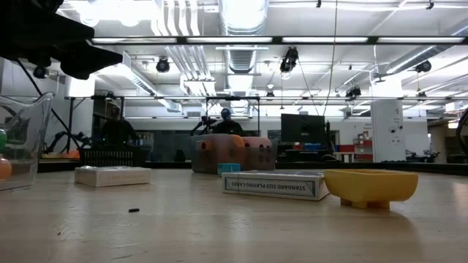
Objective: Pick & Place Toys
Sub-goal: Put the red game piece into the transparent bin
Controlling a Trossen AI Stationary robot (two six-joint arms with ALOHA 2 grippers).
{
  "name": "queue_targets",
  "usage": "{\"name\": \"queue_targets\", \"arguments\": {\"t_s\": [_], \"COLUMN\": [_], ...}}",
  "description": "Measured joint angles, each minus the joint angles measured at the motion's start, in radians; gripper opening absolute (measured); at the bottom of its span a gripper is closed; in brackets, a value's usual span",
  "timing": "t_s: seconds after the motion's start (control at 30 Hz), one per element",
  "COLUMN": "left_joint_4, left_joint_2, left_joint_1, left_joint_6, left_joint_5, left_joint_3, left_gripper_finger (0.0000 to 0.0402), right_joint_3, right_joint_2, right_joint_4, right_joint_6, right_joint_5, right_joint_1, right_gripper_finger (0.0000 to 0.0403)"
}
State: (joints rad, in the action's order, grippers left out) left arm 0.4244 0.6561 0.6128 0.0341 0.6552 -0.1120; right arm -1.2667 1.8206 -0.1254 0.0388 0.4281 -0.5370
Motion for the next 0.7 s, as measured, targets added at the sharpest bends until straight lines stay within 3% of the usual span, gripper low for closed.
{"name": "queue_targets", "arguments": {"t_s": [0.33, 0.7], "left_joint_4": [0.004, 0.001], "left_joint_2": [0.0, 0.0], "left_joint_1": [0.0, 0.0], "left_joint_6": [0.0, 0.0], "left_joint_5": [0.0, 0.0], "left_joint_3": [0.0, 0.0], "left_gripper_finger": [0.0399, 0.0399], "right_joint_3": [-0.314, -0.756], "right_joint_2": [0.145, 0.43], "right_joint_4": [0.632, 1.17], "right_joint_6": [-0.301, -0.529], "right_joint_5": [-0.042, -0.33], "right_joint_1": [-0.102, -0.14], "right_gripper_finger": [0.028, 0.028]}}
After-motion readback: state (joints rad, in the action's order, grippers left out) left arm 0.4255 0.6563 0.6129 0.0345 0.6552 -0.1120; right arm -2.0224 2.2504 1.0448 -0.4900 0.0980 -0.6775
